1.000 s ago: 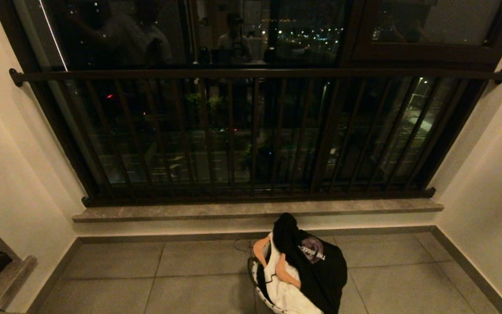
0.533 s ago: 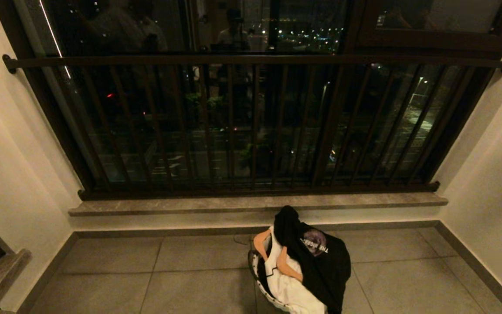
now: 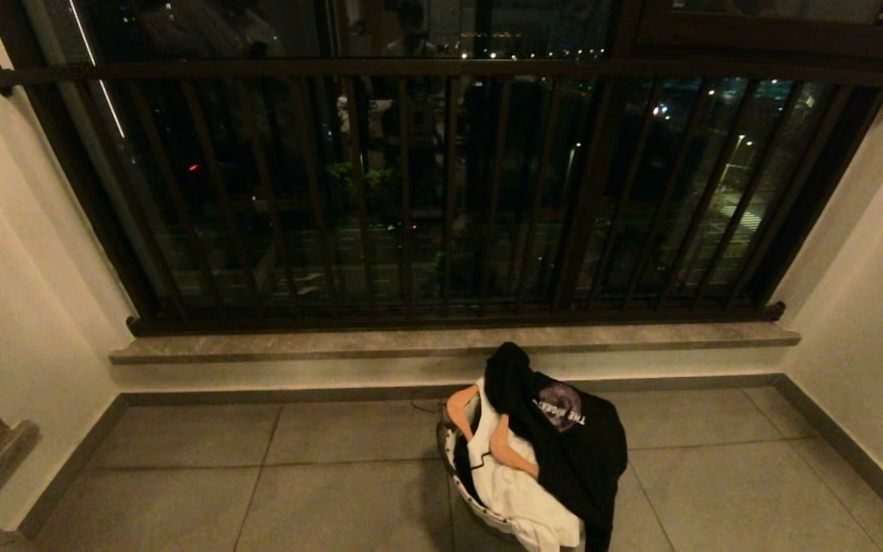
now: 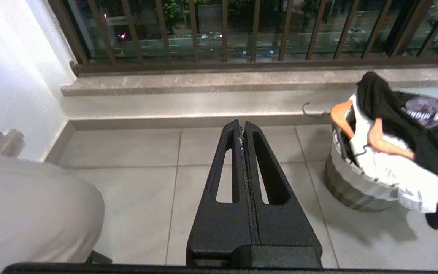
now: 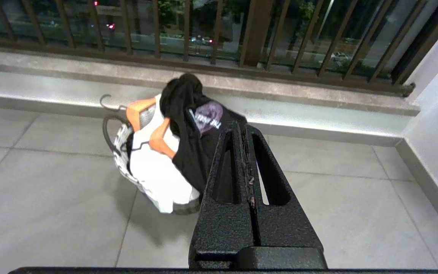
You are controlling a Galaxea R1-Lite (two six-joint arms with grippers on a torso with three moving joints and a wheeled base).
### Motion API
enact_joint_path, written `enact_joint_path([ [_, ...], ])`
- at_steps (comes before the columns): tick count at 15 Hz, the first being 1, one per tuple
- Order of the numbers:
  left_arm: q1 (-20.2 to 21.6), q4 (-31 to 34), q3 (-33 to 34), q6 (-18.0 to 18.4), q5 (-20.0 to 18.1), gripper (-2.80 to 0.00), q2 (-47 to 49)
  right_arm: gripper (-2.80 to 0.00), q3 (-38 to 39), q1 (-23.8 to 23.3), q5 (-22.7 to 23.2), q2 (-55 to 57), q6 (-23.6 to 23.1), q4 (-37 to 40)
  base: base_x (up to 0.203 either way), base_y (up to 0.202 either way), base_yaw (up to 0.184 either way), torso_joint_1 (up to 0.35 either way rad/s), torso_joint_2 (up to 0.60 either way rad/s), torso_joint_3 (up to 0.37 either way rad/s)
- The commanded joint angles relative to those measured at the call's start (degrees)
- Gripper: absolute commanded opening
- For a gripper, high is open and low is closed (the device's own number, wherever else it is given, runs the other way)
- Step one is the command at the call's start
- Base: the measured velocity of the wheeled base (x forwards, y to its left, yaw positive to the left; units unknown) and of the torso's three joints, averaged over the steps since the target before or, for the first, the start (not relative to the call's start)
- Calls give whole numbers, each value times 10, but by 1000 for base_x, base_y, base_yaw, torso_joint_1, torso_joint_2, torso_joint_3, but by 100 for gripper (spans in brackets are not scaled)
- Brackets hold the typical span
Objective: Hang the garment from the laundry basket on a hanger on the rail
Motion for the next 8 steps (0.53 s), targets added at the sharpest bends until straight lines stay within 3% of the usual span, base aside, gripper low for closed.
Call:
enact_joint_path([
  [1,0,0,0,0,0,-280,0,-280,0,0,0,1,-1,0,0,0,0,-161,500,326],
  [8,0,0,0,0,0,-280,0,-280,0,0,0,1,-1,0,0,0,0,-137,478,339],
])
